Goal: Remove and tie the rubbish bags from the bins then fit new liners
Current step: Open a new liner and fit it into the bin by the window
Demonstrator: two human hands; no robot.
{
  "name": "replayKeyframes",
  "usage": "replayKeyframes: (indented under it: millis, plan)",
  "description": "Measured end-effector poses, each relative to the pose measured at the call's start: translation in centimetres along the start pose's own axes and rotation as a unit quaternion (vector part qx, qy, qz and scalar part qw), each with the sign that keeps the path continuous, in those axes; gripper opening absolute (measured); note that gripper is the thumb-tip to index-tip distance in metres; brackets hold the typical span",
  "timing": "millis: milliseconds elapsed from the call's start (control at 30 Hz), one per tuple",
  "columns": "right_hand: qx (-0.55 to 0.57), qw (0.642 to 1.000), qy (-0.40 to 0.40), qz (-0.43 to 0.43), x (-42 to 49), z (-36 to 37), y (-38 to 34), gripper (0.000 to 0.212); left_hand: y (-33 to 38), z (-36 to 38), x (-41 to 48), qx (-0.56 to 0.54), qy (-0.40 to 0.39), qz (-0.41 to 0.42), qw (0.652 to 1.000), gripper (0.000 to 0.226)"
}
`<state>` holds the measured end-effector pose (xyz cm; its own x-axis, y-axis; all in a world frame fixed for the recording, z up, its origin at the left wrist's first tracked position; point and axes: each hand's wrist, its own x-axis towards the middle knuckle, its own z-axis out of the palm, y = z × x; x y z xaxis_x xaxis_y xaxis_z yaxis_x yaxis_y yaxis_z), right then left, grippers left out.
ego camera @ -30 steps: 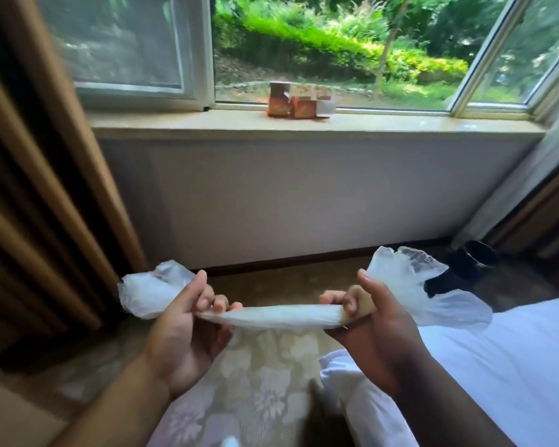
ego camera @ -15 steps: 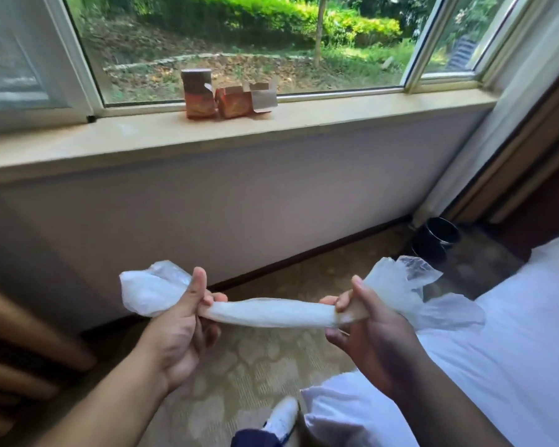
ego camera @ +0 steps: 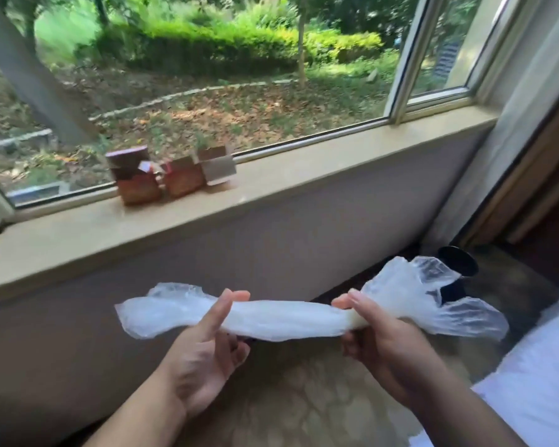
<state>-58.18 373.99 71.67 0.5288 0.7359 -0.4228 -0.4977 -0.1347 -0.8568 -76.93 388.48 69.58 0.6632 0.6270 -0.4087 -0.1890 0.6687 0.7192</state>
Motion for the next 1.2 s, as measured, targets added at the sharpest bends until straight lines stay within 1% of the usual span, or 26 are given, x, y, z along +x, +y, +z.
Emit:
replayKeyframes:
  millis: [133, 167, 300, 400, 467, 533, 600, 700, 733, 800, 833, 867, 933, 1000, 1033, 1100, 1167, 1200]
  plan:
    - [0.025, 0.997, 0.063, -0.028, 3.1, -4.1, -3.6, 0.025, 0.2, 6.1, 7.0, 0.045, -0.029, -0.026, 0.998, 0.028]
    - [0.031, 0.995, 0.083, -0.037, 3.9, -5.3, -4.6, 0.025, 0.1, 7.8, 9.0, 0.061, -0.042, -0.031, 0.997, 0.026]
    - [0.019, 0.985, 0.161, -0.066, 7.5, -10.4, -8.6, 0.028, -0.9, 14.0, 17.1, 0.12, -0.071, -0.036, 0.99, 0.034]
    - [0.054, 0.974, 0.204, -0.083, 9.8, -13.5, -11.7, 0.03, -1.2, 18.1, 23.7, 0.132, -0.087, -0.085, 0.984, 0.037]
    - [0.096, 0.97, 0.204, -0.094, 10.8, -15.4, -13.8, 0.03, -1.5, 21.0, 27.5, 0.143, -0.113, -0.118, 0.976, 0.037]
    - [0.142, 0.962, 0.203, -0.115, 11.9, -17.4, -15.3, 0.031, -2.0, 24.0, 30.8, 0.155, -0.147, -0.135, 0.968, 0.036]
    - [0.193, 0.949, 0.215, -0.125, 13.0, -19.1, -16.4, 0.027, -2.7, 26.8, 33.6, 0.146, -0.162, -0.148, 0.965, 0.034]
    - [0.25, 0.93, 0.234, -0.134, 14.2, -22.2, -16.9, 0.024, -4.2, 30.5, 36.5, 0.08, -0.174, -0.187, 0.963, 0.034]
    - [0.259, 0.927, 0.235, -0.14, 14.5, -23.4, -16.9, 0.03, -4.9, 31.6, 37.3, 0.073, -0.177, -0.198, 0.961, 0.036]
    - [0.268, 0.921, 0.241, -0.148, 14.8, -25.8, -16.8, 0.047, -6.3, 33.9, 38.9, 0.075, -0.181, -0.223, 0.955, 0.038]
    - [0.274, 0.916, 0.252, -0.147, 14.9, -27.0, -16.9, 0.051, -7.1, 35.0, 39.8, 0.076, -0.185, -0.238, 0.95, 0.041]
    - [0.281, 0.911, 0.266, -0.144, 15.1, -28.4, -17.1, 0.049, -8.0, 36.1, 40.8, 0.079, -0.191, -0.252, 0.945, 0.044]
    - [0.287, 0.903, 0.293, -0.13, 16.0, -31.0, -17.7, 0.036, -9.8, 37.9, 42.9, 0.092, -0.202, -0.269, 0.937, 0.049]
    - [0.298, 0.896, 0.307, -0.122, 17.3, -34.0, -18.6, 0.031, -11.5, 39.7, 45.2, 0.118, -0.199, -0.275, 0.933, 0.05]
    - [0.294, 0.898, 0.304, -0.118, 18.0, -35.7, -19.0, 0.03, -12.2, 40.7, 46.4, 0.124, -0.194, -0.277, 0.933, 0.05]
    - [0.262, 0.918, 0.277, -0.108, 19.5, -39.0, -20.3, 0.028, -13.3, 43.1, 48.7, 0.126, -0.176, -0.272, 0.938, 0.051]
    - [0.232, 0.939, 0.236, -0.095, 20.8, -42.4, -22.2, 0.032, -14.4, 46.2, 51.0, 0.149, -0.146, -0.251, 0.945, 0.052]
    - [0.228, 0.941, 0.234, -0.087, 21.5, -43.9, -23.2, 0.033, -15.0, 47.8, 52.0, 0.165, -0.129, -0.238, 0.948, 0.051]
